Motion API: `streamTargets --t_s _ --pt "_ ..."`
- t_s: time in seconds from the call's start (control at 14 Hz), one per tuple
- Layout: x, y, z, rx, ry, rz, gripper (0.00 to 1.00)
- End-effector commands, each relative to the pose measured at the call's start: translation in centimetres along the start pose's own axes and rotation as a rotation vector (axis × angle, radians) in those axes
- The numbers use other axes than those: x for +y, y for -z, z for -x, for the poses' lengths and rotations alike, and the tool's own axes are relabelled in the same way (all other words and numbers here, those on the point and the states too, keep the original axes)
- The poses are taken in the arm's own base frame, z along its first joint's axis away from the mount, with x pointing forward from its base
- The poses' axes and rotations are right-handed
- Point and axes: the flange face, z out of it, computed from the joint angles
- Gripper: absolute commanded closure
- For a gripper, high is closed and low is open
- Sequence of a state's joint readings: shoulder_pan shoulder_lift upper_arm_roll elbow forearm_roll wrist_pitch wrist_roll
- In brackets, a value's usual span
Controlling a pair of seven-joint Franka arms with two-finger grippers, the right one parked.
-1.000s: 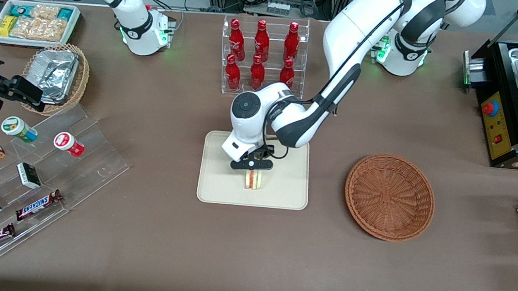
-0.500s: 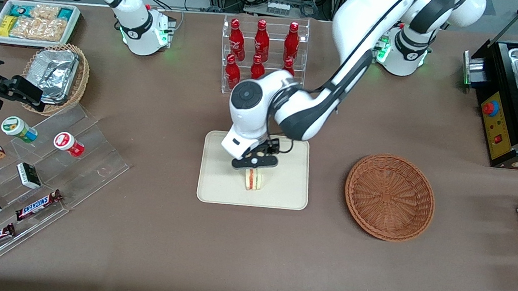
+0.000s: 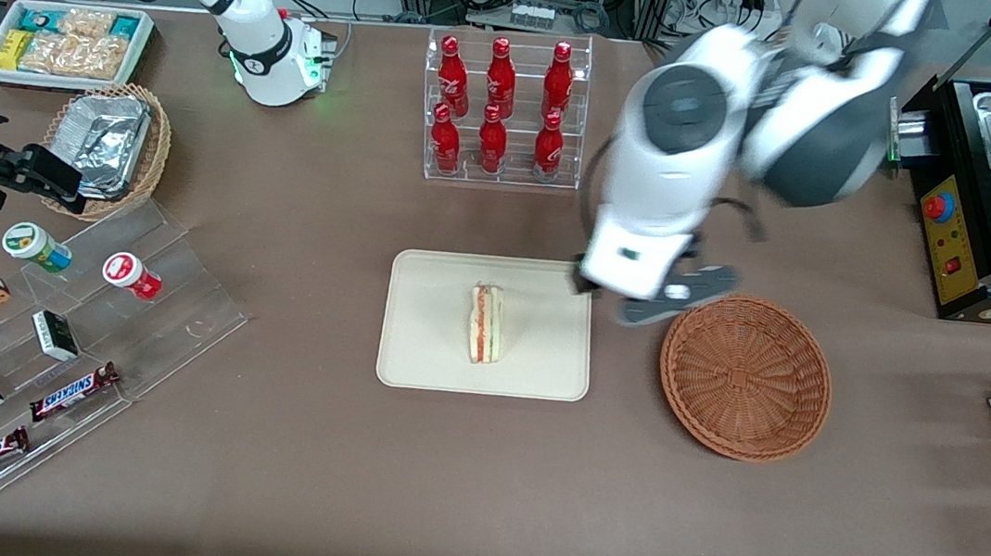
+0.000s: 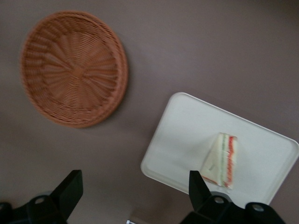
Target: Place sandwich from basket to tray
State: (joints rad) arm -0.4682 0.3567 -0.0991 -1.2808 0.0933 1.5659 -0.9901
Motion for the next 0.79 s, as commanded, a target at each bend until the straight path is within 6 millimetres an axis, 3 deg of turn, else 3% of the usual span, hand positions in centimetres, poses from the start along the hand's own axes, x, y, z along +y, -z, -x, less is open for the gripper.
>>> streamTargets --t_s 0.0,0.36,0.71 --pt "-6.8 0.9 -2.0 -0.027 -0.038 -0.016 0.00" --pt "-18.0 1.4 -7.5 -0.044 -0.130 -0.021 0.00" --pt "-27.7 2.4 -10.1 -0.068 -0.248 0.055 0.00"
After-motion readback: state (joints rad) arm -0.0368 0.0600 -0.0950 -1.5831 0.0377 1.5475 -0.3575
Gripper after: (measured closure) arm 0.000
